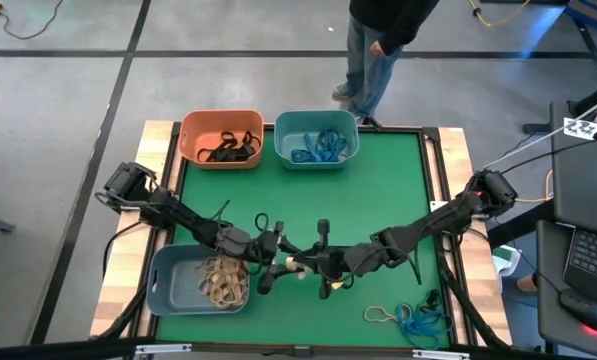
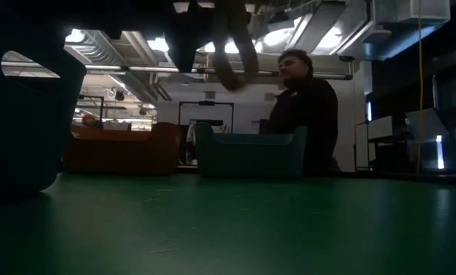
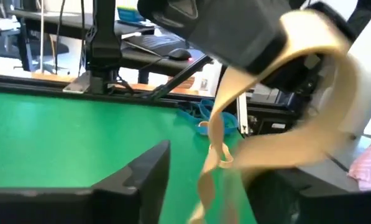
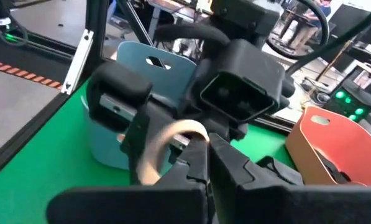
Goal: Sort rubber bands into baskets
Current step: Put the white rubber band into the blue bin
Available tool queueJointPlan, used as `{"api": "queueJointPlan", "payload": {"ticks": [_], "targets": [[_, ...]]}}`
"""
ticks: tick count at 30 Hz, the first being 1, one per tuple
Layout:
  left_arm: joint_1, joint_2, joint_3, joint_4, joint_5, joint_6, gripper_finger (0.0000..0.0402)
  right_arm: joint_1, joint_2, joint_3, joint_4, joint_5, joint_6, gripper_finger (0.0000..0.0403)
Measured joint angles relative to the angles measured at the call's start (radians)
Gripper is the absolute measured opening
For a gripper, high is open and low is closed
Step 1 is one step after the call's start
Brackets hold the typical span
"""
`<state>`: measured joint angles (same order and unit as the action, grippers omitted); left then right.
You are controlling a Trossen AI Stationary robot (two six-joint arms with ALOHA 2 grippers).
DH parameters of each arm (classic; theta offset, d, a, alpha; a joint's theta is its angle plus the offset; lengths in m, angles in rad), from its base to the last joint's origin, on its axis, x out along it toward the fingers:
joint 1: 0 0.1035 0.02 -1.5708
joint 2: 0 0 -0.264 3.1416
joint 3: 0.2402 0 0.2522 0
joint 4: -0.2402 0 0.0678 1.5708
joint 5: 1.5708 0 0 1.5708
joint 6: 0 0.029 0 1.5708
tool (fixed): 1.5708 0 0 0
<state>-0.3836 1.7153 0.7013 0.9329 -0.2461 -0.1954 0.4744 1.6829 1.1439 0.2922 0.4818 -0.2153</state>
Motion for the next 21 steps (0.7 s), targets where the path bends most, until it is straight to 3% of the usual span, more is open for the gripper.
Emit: {"api": "queueJointPlan", "payload": {"ticks": [11,15,21], "targets": [[-0.001,0.000,0.000,0.051,0.062,0.098,0.0012,0.001,0.000,0.000,0.003,-0.004,0.012,0.0005],[-0.001,0.000,0.000,0.044,0.062,0.094,0.0012,0.003,0.000,0.000,-0.003,-0.004,0.051,0.0024],[-0.016,-0.001,0.000,0.038,0.061,0.098,0.0005,0.046,-0.019,0.000,-0.018,0.016,0.054,0.0120]]}}
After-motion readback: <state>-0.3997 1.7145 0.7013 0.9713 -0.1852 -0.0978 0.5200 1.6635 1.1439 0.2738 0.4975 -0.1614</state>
